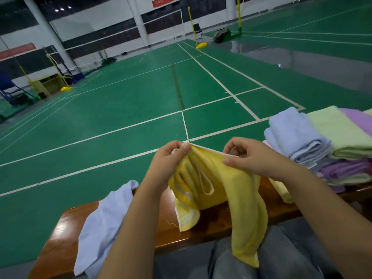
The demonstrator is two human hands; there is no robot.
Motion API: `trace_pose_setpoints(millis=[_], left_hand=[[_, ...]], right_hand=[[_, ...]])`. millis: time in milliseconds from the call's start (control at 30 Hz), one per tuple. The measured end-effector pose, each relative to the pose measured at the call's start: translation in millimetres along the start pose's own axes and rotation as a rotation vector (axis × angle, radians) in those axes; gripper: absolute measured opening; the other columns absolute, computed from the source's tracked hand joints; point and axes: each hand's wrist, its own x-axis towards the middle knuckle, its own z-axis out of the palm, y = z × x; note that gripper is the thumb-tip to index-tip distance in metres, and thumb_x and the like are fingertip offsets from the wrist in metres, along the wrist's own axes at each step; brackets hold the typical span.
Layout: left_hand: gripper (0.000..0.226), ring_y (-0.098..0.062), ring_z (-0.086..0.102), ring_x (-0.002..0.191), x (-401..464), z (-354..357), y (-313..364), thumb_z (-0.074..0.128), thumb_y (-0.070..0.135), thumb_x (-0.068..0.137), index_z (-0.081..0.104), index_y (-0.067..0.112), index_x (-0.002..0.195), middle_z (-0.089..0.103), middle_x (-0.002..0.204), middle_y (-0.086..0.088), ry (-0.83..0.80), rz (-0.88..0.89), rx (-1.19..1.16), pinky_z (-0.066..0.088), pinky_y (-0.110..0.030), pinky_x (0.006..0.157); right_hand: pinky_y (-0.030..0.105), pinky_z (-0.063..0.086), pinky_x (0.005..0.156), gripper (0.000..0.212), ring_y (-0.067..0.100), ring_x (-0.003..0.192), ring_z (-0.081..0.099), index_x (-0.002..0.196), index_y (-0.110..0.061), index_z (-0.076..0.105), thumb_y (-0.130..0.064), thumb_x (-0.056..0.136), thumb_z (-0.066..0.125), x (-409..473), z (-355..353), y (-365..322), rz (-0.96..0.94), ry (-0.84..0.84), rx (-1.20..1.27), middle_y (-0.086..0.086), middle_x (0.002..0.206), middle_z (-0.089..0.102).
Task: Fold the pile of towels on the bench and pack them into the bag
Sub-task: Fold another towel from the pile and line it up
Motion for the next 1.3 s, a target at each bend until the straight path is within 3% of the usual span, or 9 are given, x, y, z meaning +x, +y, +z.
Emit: trace_pose_setpoints(millis=[133,233,367,467,567,700,800,933,1300], left_hand=[[0.025,-0.017,0.051,0.053,13,-18,-3,0.063,0.023,0.092,0.062,0.016,0.069,0.055,0.058,-0.002,0.254,-0.063,-0.123,0.050,-0.029,0.058],[0.025,-0.016,0.052,0.052,20,-32,-7,0.062,0.025,0.094,0.059,0.013,0.072,0.055,0.058,-0.003,0.392,-0.086,-0.126,0.051,-0.031,0.057],[0.021,-0.019,0.055,0.054,27,-34,-18,0.062,0.027,0.094,0.062,0.010,0.082,0.059,0.065,-0.007,0.387,-0.157,-0.047,0.052,-0.031,0.056],[0.026,-0.021,0.056,0.054,28,-30,-28,0.062,0.025,0.094,0.061,0.003,0.107,0.061,0.070,-0.009,0.335,-0.247,-0.054,0.052,-0.035,0.056],[0.016,-0.017,0.056,0.056,16,-22,-30,0.060,0.016,0.095,0.059,0.010,0.110,0.060,0.072,-0.006,0.268,-0.284,-0.112,0.051,-0.030,0.053],[0.011,-0.017,0.057,0.064,-15,7,-36,0.057,0.008,0.094,0.063,0.015,0.100,0.063,0.078,-0.006,0.080,-0.353,-0.216,0.050,-0.031,0.061],[0.013,-0.015,0.062,0.066,-38,34,-53,0.056,0.005,0.094,0.063,0.011,0.102,0.066,0.080,-0.006,-0.037,-0.454,-0.300,0.052,-0.030,0.059],[0.011,-0.009,0.056,0.052,-61,56,-70,0.056,0.003,0.094,0.061,0.007,0.103,0.062,0.077,-0.006,-0.098,-0.565,-0.396,0.050,-0.021,0.049],[0.015,-0.010,0.063,0.050,-61,54,-81,0.052,-0.003,0.094,0.058,0.003,0.107,0.068,0.068,-0.007,-0.024,-0.677,-0.558,0.053,-0.020,0.048]], right_hand=[[0.029,0.047,0.068,0.013,0.014,0.073,0.058,0.091,-0.021,0.062,-0.025,0.083,0.071,-12,0,22,0.104,-0.127,0.002,0.006,0.081,0.065],[0.013,0.045,0.058,0.012,0.000,0.065,0.057,0.089,-0.012,0.064,-0.022,0.085,0.070,-20,2,34,0.154,-0.119,0.026,-0.001,0.077,0.062],[0.016,0.051,0.058,0.023,0.009,0.066,0.062,0.091,0.001,0.060,-0.019,0.084,0.069,-21,0,40,0.212,0.036,0.354,0.006,0.076,0.063],[0.022,0.053,0.056,0.014,0.016,0.064,0.061,0.086,-0.007,0.058,-0.018,0.084,0.066,-17,1,36,0.269,0.189,0.662,0.004,0.070,0.065],[0.024,0.055,0.060,0.009,0.018,0.070,0.061,0.082,-0.012,0.060,-0.017,0.085,0.067,-15,2,35,0.283,0.394,0.791,0.002,0.072,0.066],[0.020,0.048,0.062,0.010,0.009,0.071,0.059,0.080,-0.021,0.061,-0.020,0.085,0.070,-19,24,36,0.191,0.530,0.508,-0.003,0.076,0.065],[0.012,0.043,0.061,0.008,0.001,0.067,0.055,0.084,-0.024,0.066,-0.018,0.084,0.071,-27,56,43,0.023,0.465,0.238,-0.009,0.076,0.064],[0.022,0.047,0.072,0.017,0.010,0.081,0.061,0.098,-0.023,0.073,-0.014,0.084,0.071,-42,90,60,-0.134,0.319,-0.025,-0.008,0.090,0.068],[0.014,0.045,0.079,0.031,0.002,0.092,0.056,0.104,-0.023,0.072,-0.028,0.087,0.046,-58,95,75,-0.269,0.105,-0.126,-0.010,0.097,0.065]])
